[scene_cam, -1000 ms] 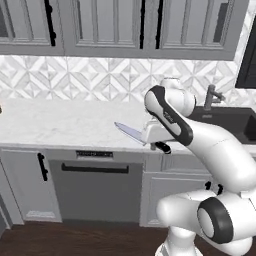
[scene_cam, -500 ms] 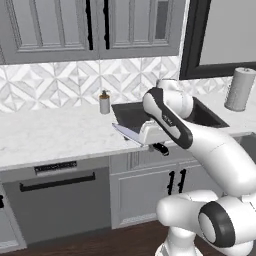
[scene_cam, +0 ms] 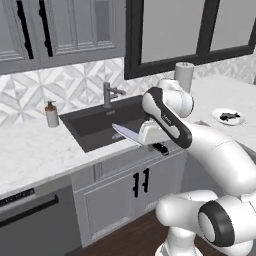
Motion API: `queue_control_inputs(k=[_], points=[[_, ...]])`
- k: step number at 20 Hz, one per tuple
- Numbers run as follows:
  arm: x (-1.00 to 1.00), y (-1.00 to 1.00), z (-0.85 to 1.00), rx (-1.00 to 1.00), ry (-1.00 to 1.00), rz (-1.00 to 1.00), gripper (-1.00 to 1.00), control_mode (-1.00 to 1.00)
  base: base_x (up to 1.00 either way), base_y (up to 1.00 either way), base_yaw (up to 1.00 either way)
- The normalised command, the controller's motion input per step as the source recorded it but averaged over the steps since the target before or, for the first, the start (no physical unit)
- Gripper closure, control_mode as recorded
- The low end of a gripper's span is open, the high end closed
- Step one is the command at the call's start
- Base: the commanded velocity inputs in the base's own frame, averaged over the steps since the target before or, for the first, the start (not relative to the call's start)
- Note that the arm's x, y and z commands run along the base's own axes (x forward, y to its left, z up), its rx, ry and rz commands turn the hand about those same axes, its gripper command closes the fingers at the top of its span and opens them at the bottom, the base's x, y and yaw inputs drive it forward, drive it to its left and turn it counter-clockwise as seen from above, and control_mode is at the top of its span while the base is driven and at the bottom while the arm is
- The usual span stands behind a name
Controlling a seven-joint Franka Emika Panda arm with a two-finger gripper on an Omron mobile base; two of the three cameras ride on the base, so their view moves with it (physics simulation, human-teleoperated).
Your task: Pick up the knife from the drawer and place it on the cutting board. Then place the meat from the plate to the cutting board.
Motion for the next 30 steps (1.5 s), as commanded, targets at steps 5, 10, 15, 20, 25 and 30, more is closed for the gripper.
queue_control_inputs(k=[5, 10, 15, 20, 25, 30], points=[[0.0, 0.0, 0.0, 0.0, 0.0, 0.0, 1.0, 1.0, 0.0, -0.09, -0.61], [0.0, 0.0, 0.0, 0.0, 0.0, 0.0, 1.0, 1.0, 0.0, -0.07, -0.61], [0.0, 0.0, 0.0, 0.0, 0.0, 0.0, 1.0, 1.0, 0.0, -0.02, -0.58], [0.0, 0.0, 0.0, 0.0, 0.0, 0.0, 1.0, 1.0, 0.0, -0.06, -0.6], [0.0, 0.0, 0.0, 0.0, 0.0, 0.0, 1.0, 1.0, 0.0, -0.04, -0.61], [0.0, 0.0, 0.0, 0.0, 0.0, 0.0, 1.0, 1.0, 0.0, 0.0, -0.6]])
